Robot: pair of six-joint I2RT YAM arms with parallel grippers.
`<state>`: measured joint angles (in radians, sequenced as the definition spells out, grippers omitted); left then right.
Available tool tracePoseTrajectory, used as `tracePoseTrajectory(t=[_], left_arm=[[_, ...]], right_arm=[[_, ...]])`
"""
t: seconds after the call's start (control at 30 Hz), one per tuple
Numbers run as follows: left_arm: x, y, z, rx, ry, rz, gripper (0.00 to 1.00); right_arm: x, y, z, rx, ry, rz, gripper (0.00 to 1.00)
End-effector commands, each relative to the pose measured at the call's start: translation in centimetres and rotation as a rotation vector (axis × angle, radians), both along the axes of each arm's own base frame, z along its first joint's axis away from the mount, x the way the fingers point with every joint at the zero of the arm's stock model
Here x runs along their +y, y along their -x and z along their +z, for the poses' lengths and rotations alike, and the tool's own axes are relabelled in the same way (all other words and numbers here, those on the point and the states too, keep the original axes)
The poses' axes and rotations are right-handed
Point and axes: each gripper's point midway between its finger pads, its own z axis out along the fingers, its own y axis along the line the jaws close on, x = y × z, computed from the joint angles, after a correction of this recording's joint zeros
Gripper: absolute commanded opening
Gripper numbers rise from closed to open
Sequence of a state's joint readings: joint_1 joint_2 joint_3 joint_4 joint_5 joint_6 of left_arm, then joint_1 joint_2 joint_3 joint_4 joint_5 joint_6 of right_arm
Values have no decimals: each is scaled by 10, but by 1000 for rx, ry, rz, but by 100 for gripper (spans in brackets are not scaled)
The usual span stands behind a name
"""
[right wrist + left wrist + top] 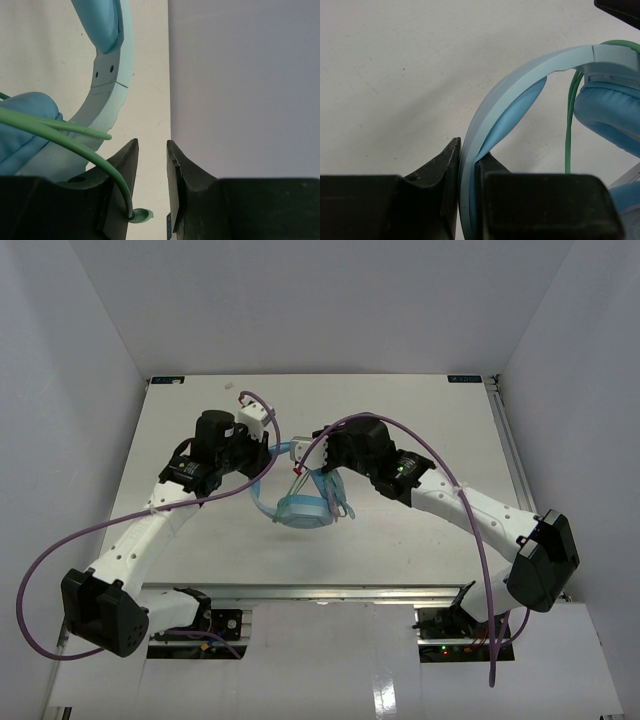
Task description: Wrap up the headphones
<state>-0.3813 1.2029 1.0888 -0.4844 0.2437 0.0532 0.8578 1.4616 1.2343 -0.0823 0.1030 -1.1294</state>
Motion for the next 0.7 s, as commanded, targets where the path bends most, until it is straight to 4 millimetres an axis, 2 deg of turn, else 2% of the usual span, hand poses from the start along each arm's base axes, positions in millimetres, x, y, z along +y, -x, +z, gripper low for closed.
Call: tracePoseTrajectory(t=[0.0,0.1,0.3,0.47,0.5,0.53,0.57,0.67], left_arm=[[-8,2,36,-42,75,-12,0],[-9,5,35,-27,77,-24,0],[-13,12,32,7,84,-57,0],[-20,19,29,58,115,-77,0],[-21,19,29,63,120,-83,0],[-22,20,28,73,125,-85,0],[-23,20,28,76,129,-89,0],[-25,19,29,80,133,-93,0]], right_arm=[[1,2,1,71,-36,15,39],[-3,-1,-2,83,-32,8,45],[-13,-6,-7,112,-36,-6,50],[-13,-2,-16,164,-34,25,58],[-13,-2,-19,170,-24,30,61],[-14,-2,-21,174,-20,29,69],[-15,-2,-22,179,-16,29,72],[-17,-1,-26,195,-15,35,76]])
